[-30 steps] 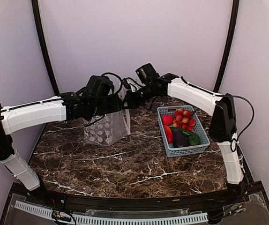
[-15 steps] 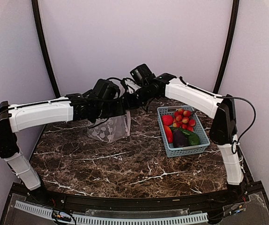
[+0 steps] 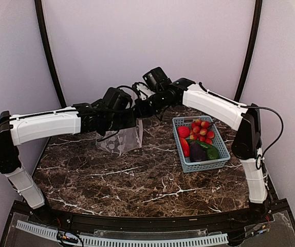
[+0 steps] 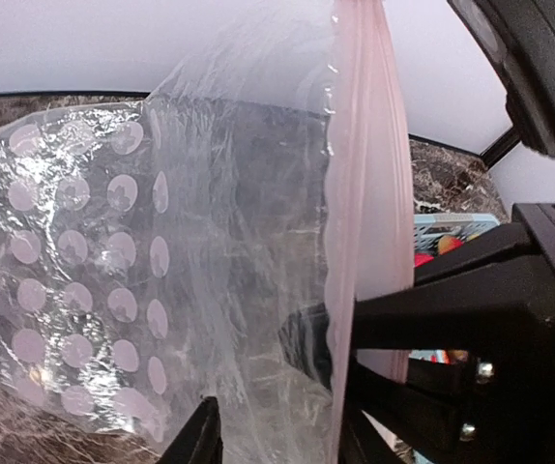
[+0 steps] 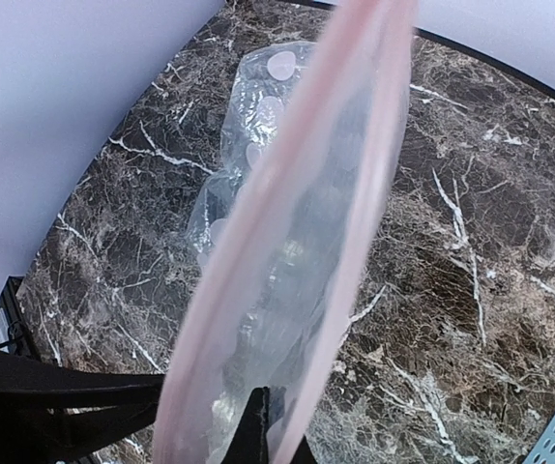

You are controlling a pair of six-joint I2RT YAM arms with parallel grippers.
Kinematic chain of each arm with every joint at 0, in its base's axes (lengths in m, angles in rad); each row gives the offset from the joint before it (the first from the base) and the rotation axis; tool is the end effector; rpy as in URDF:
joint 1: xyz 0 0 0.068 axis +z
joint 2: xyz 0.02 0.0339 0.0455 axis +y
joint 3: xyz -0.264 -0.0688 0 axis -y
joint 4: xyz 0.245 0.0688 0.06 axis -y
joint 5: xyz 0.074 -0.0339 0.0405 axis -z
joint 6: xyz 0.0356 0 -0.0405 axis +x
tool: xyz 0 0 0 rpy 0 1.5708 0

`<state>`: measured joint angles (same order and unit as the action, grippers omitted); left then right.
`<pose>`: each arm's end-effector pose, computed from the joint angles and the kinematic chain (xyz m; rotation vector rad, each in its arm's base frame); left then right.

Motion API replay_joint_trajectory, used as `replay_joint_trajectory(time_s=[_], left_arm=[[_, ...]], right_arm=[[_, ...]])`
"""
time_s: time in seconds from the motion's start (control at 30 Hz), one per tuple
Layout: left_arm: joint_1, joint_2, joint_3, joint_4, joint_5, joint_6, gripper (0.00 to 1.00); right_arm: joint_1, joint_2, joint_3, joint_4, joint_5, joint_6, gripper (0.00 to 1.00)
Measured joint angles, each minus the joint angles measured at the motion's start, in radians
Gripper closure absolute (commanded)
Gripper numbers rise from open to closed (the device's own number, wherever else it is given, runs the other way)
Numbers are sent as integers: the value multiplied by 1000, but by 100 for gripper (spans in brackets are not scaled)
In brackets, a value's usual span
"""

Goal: Place the food in the zip-top bag and seal the zipper
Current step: Open the zipper food storage bag.

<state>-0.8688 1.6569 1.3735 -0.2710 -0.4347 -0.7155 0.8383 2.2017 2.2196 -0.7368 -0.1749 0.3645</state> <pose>0.2601 -0.2843 0.3097 -0.0964 2.1061 -0.5051 0.3309 0.3771 0.3192 -0.6601 2.3248 0.7945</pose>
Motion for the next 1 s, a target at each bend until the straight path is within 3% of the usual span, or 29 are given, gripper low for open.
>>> replay_joint_trajectory(time_s=[0.2, 0.27, 0.87, 1.0], left_arm=[[0, 11, 0, 2, -33, 8, 94], [0, 11, -2, 4, -45, 16, 99], [0, -178, -77, 5, -214, 92, 99], [0, -174, -77, 8, -187, 113, 99]], right_arm=[[0, -21, 0, 0, -1, 0, 100], [0, -33, -2, 0, 12, -1, 100], [-35, -69, -104, -5, 225, -24, 99], [-40, -102, -109, 5, 124, -66, 84]])
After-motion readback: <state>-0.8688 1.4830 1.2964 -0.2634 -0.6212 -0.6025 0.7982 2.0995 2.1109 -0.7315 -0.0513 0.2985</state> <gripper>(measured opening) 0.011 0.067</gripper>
